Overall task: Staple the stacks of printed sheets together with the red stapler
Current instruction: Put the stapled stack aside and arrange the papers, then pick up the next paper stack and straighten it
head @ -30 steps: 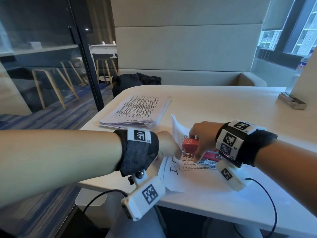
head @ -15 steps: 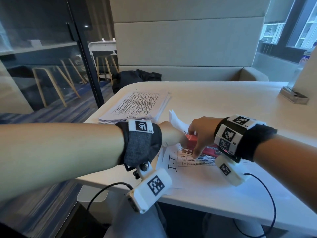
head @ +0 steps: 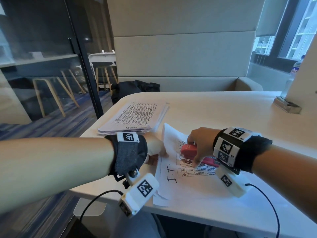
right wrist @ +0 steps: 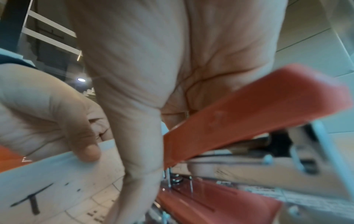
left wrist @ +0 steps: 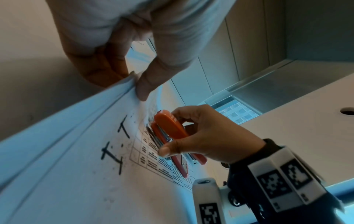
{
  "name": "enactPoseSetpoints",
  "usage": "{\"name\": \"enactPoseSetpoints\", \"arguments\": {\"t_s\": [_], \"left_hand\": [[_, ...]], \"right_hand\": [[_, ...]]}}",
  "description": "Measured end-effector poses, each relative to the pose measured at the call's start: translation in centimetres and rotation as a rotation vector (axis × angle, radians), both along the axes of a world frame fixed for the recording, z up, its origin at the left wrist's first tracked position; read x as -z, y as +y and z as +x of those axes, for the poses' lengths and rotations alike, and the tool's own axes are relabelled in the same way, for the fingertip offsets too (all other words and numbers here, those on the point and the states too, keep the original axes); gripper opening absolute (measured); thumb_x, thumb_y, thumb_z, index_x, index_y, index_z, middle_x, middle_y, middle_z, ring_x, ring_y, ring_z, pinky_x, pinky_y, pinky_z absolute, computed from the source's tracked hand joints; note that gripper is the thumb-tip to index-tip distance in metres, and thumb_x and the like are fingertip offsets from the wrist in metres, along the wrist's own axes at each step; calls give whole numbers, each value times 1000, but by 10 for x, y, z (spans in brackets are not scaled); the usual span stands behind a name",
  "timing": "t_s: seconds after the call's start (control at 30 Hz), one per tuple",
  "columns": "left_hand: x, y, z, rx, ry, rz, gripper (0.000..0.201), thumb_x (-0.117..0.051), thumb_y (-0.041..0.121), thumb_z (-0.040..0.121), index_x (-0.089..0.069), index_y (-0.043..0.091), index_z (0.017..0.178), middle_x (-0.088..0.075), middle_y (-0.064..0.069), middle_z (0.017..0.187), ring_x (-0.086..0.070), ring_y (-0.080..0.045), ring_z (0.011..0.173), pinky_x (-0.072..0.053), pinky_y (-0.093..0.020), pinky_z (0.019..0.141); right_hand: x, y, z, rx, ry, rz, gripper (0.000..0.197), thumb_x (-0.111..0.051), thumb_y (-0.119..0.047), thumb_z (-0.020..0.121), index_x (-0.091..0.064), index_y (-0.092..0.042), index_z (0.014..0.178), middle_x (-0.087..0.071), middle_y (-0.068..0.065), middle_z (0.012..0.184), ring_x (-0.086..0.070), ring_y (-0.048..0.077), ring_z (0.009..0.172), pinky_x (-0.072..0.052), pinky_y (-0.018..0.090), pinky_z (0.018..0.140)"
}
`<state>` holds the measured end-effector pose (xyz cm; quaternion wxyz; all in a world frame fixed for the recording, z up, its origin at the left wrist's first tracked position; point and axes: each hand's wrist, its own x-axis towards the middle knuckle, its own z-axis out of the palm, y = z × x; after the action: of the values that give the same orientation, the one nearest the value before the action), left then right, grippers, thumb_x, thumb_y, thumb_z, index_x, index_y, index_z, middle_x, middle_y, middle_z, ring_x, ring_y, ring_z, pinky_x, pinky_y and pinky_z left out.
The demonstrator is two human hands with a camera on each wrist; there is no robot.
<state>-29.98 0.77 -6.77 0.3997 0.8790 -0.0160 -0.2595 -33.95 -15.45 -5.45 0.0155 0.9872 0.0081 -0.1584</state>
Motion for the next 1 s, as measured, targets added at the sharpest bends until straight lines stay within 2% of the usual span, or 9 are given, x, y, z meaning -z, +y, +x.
{"name": "enactPoseSetpoints", "arguments": {"t_s": [0.17,0.3,0.37,0.5,0.63,0.73,0.83,0.9,1.0], "left_hand": [[1,2,1,-89,32,-316,22,-66,-17,75,-58,3,77,-65,-12,70,-64,-26,66,-57,-39,64],[-18,1,15,67,-263,-106,35,-78,-7,68,-50,14,74,-57,-14,76,-59,-23,58,-53,-28,58],[-38,1,24,138,-362,-29,28,-77,-2,72,-54,14,78,-53,-11,72,-51,-22,56,-44,-25,56],[-90,5,38,252,-747,221,27,-66,7,81,-54,13,58,-43,-4,58,-39,-22,54,-29,-22,50],[-138,17,48,221,-1032,196,19,-62,15,90,-62,11,71,-49,1,61,-42,-12,52,-28,-21,47],[-166,26,54,201,-1231,170,13,-62,13,89,-66,5,80,-47,4,60,-41,-8,52,-25,-18,48],[-186,30,57,228,-1325,139,11,-62,4,86,-67,3,77,-45,9,57,-39,-3,48,-26,-16,45],[-194,29,58,264,-1361,134,13,-63,2,84,-68,7,74,-48,8,54,-42,-5,46,-30,-15,43],[-200,22,58,344,-1328,108,17,-59,0,83,-70,10,76,-60,-2,64,-50,-12,52,-37,-17,52]], "right_hand": [[2,-7,1,7,-16,1,59,-81,-50,66,-66,-16,112,-71,-1,100,-65,16,91,-54,31,85],[6,-20,0,49,-66,11,56,-80,-51,67,-66,-17,108,-70,-1,99,-62,15,86,-50,25,78],[8,-31,1,72,-90,-21,55,-81,-50,66,-67,-17,107,-70,-1,97,-62,16,85,-48,24,76],[8,-59,1,149,-89,-115,55,-82,-53,62,-69,-15,100,-70,1,94,-64,19,86,-52,26,78],[5,-88,-2,219,-47,-185,58,-78,-58,62,-72,-14,100,-66,-1,84,-56,17,77,-51,26,77],[-3,-103,-3,286,-56,-198,64,-75,-57,68,-68,-12,113,-66,-2,92,-59,18,90,-49,26,86],[-27,-101,0,355,-505,101,95,-80,-60,61,-43,-18,138,-50,5,132,-51,21,120,-41,31,102],[-51,-86,5,247,-884,515,102,-82,-59,53,-41,-20,138,-50,2,129,-51,16,118,-41,32,102],[-80,-59,12,35,-944,918,81,-80,-57,55,-57,-19,123,-64,-5,113,-60,4,104,-46,23,92]]}}
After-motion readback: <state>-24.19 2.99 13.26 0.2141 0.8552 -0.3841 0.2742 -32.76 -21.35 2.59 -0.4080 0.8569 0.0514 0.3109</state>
